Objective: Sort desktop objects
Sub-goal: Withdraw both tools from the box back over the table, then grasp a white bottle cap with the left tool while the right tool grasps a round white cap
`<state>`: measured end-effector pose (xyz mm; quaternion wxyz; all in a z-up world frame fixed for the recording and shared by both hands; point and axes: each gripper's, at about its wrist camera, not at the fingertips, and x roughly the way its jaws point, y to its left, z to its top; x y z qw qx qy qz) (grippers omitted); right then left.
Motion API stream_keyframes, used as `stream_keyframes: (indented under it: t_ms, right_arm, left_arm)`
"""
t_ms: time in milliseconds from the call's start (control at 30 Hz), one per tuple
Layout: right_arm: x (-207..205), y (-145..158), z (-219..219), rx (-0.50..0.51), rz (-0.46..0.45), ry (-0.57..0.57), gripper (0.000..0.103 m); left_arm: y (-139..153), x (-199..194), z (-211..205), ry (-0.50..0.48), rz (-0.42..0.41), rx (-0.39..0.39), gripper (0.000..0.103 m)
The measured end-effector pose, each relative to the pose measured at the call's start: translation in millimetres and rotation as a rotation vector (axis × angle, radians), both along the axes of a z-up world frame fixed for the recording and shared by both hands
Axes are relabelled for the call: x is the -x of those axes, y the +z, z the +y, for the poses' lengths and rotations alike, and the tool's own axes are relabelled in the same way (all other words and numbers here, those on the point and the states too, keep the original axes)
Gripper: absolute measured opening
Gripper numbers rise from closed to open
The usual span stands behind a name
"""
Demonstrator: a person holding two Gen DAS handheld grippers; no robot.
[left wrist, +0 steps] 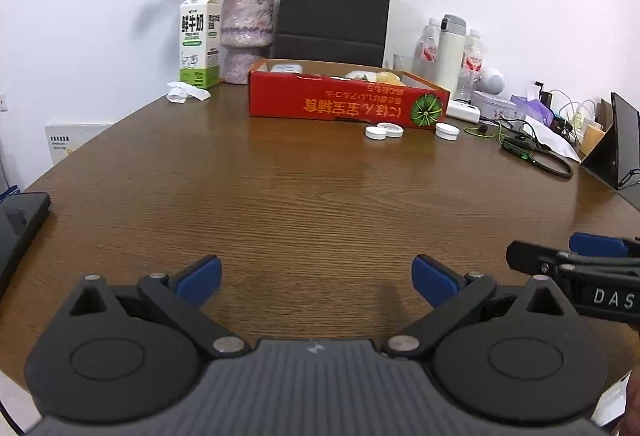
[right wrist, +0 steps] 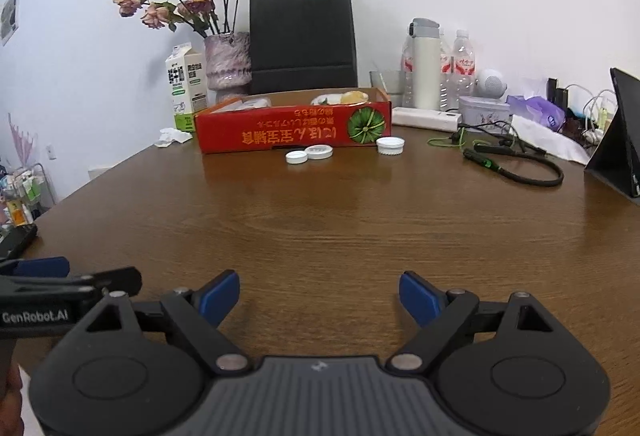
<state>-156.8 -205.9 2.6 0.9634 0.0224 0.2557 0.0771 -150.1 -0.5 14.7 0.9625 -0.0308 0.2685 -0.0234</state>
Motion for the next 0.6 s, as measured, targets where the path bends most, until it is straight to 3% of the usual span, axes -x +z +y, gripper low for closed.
stream_keyframes:
  t_ms: [233,333,500,600]
  right_arm:
    - [-23,3,-13,-0.018,0.051,0.004,0.084]
    - [-43,3,-19,-0.030,0.096,0.030,0.075]
    - [-100,8,-28,-0.029,0.130,0.072,0.050]
    - [-138,13,-34,-0.038,0.134,0.079,0.046]
  left_arm:
    - [0,-23,-5,-0.079,0.049,-0.007,0.103]
    - [5,-44,-10,-0.126,0.048,-0.015,0.103]
    - [15,-116,-32,-0.270,0.052,-0.066,0.097]
    - [13,-174,-42,-0.281,0.073,-0.066,0.080]
